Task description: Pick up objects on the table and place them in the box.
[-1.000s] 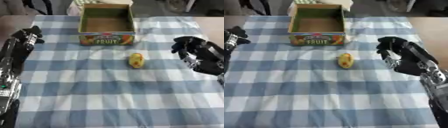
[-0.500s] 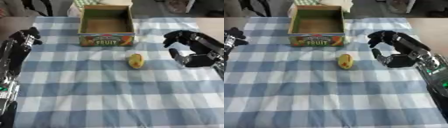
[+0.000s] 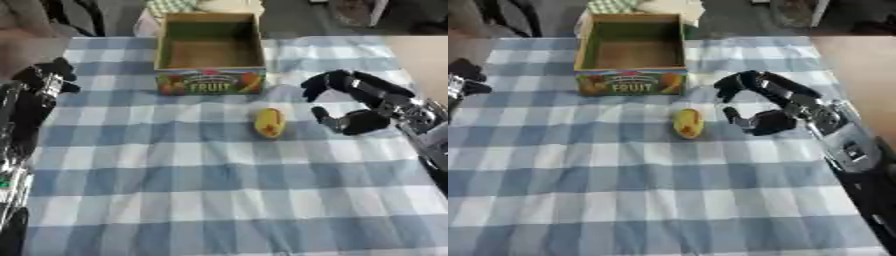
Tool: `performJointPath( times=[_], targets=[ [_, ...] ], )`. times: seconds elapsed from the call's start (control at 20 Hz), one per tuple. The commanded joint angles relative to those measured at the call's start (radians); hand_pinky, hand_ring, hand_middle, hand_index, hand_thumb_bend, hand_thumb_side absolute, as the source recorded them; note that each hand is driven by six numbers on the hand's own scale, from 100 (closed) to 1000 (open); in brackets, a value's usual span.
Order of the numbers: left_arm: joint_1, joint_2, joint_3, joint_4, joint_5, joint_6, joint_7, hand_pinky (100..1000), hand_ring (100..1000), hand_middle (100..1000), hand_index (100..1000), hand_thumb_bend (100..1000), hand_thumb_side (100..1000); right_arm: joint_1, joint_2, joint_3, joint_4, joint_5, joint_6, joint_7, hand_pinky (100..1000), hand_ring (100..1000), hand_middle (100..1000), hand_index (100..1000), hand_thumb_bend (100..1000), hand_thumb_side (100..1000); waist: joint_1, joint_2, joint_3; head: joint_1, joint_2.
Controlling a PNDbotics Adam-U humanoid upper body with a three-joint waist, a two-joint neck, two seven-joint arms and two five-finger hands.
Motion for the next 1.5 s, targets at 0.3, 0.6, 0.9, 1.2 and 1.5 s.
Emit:
performJointPath(
  times=[0.3,0.6,0.9,1.2,1.5],
  targets=[
    [-0.011,0.004,-0.008,-0.013,0.009,-0.004,-0.01,811,599,576,688,306,662,-0.069,0.062,-0.053,0.158,0.135,-0.059,-0.063,907,729,712,856,100,170,0.006,-0.022,0.019,-0.025,-0.004],
    [-0.012,0.002,-0.011,-0.012,0.01,-0.006,-0.014,811,599,575,688,308,661,-0.094,0.092,-0.067,0.203,0.21,-0.09,-0.117,924,754,757,860,100,168,0.007,-0.024,0.029,-0.037,-0.003],
    [-0.012,0.001,-0.011,-0.011,0.01,-0.006,-0.015,811,599,575,688,308,661,-0.098,0.107,-0.056,0.209,0.285,-0.139,-0.116,949,780,791,888,100,268,0.007,-0.025,0.032,-0.041,-0.001],
    [-0.012,0.0,-0.011,-0.011,0.01,-0.005,-0.015,811,599,575,688,309,662,-0.096,0.107,-0.043,0.188,0.341,-0.181,-0.073,966,807,824,912,100,328,0.005,-0.024,0.03,-0.041,-0.002],
    [-0.01,-0.002,-0.011,-0.011,0.009,-0.005,-0.015,811,598,575,688,310,663,-0.089,0.129,-0.04,0.219,0.429,-0.199,-0.094,959,798,807,908,100,254,0.008,-0.023,0.033,-0.043,-0.001]
  ],
)
